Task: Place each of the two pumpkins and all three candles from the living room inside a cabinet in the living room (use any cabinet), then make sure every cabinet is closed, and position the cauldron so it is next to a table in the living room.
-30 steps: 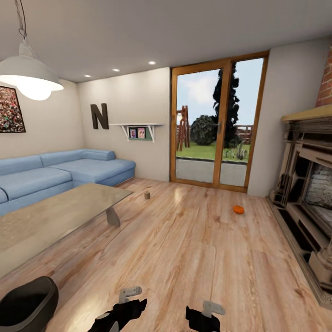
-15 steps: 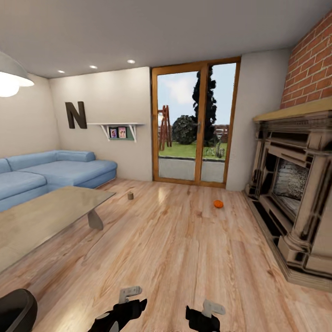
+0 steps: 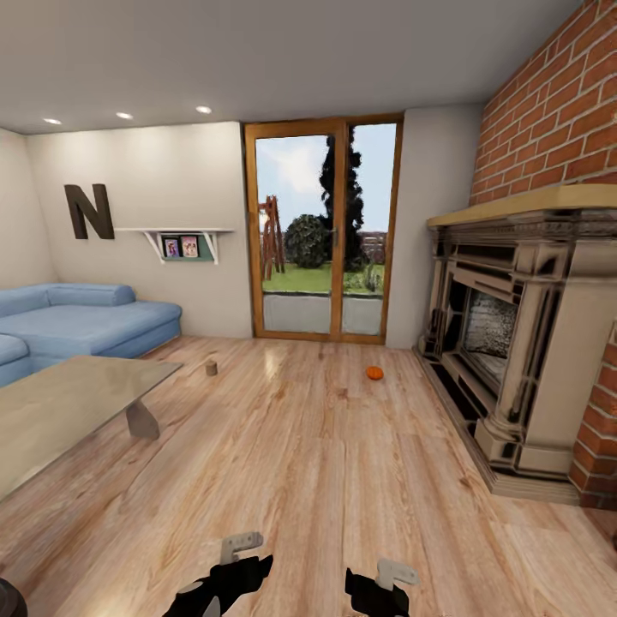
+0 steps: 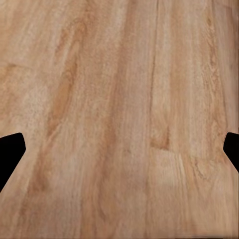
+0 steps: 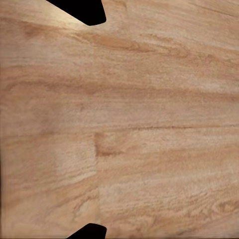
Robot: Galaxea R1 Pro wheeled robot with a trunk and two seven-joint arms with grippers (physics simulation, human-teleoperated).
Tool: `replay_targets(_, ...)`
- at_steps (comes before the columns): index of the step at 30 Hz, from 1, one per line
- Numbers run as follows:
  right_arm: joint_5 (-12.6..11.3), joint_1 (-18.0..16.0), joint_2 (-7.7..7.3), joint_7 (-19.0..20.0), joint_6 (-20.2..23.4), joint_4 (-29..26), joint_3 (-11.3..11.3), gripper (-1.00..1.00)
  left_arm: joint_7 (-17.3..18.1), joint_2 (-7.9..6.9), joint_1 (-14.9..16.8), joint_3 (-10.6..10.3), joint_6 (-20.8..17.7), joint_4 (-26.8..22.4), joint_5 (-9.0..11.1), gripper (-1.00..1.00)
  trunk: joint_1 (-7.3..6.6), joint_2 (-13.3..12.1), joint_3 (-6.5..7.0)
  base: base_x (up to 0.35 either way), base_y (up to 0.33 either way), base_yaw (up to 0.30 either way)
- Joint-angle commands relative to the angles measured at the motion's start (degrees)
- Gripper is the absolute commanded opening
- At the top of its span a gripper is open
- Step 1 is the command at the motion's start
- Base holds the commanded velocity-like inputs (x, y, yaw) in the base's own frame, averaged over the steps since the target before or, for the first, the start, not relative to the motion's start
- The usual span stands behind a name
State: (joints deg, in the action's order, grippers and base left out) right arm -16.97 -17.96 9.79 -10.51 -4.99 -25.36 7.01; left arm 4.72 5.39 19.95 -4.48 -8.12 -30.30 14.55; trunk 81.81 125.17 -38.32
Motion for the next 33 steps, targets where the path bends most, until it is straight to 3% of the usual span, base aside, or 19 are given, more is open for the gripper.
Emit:
replay_targets(1, -0.61, -0.06, -0.03, -0.39, -0.29, 0.05, 0.46, 1.0, 0.03, -0.03, 0.0, -0.13, -0.32, -0.11, 0.48, 1.0, -0.01, 0.03, -0.07, 0.0, 0.178, -0.278)
replay_targets(13, -0.61, -0.06, -0.03, -0.4, -0.29, 0.05, 0.46, 1.0, 0.03, -0.03, 0.0, -0.15, -0.32, -0.11, 0.48, 1.0, -0.01, 0.03, -0.07, 0.0, 0.169, -0.278)
replay_targets(33, -0.61, -0.06, -0.12, -0.43, -0.3, 0.05, 0.46, 1.0, 0.03, -0.03, 0.0, -0.33, -0.23, -0.16, 0.46, 1.0, -0.01, 0.03, -0.07, 0.0, 0.009, -0.278)
